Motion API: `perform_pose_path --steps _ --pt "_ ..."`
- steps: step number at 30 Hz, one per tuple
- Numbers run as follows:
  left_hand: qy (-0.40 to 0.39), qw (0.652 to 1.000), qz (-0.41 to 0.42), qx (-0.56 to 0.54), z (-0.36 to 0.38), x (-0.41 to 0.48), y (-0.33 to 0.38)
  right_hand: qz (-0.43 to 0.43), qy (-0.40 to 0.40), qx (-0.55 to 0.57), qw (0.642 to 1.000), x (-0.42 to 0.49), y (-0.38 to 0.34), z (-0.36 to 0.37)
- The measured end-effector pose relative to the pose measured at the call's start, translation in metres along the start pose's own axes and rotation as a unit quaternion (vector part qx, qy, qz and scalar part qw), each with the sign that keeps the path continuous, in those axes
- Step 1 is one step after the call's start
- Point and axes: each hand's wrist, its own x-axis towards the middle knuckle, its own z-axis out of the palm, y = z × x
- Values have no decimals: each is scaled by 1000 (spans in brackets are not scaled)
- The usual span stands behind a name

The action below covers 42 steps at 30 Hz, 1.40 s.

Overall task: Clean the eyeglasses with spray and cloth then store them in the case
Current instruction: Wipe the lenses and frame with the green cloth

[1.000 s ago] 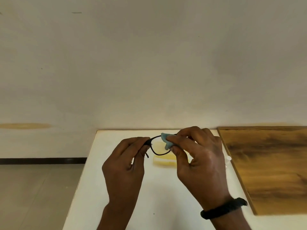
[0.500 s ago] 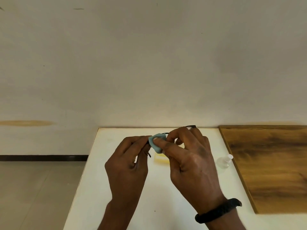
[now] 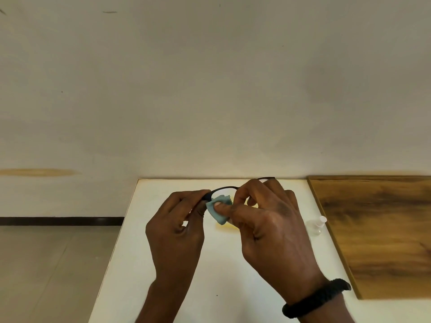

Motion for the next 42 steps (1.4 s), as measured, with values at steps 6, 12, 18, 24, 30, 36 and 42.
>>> perform_pose_path --steps 6,12,18,24,30,36,42 --pt "1 1000 -13 -2 -2 1 1 27 -8 5 1000 -1 0 -4" --pt "8 1000 -17 -8 -3 4 3 70 33 4 997 -2 -1 -1" --pt "10 1000 -20 -14 -4 4 2 80 43 -12 996 -2 -1 1" --pt "8 999 -30 -35 -3 3 5 64 38 -12 997 -1 -2 2" --pt "6 999 -12 -30 -3 2 3 31 20 -18 999 -2 -7 3" --pt "8 1000 0 -9 -4 3 1 13 -8 -11 1000 -2 -9 4" --pt "14 997 -53 -61 -4 4 5 -18 -1 -8 1000 1 4 -6"
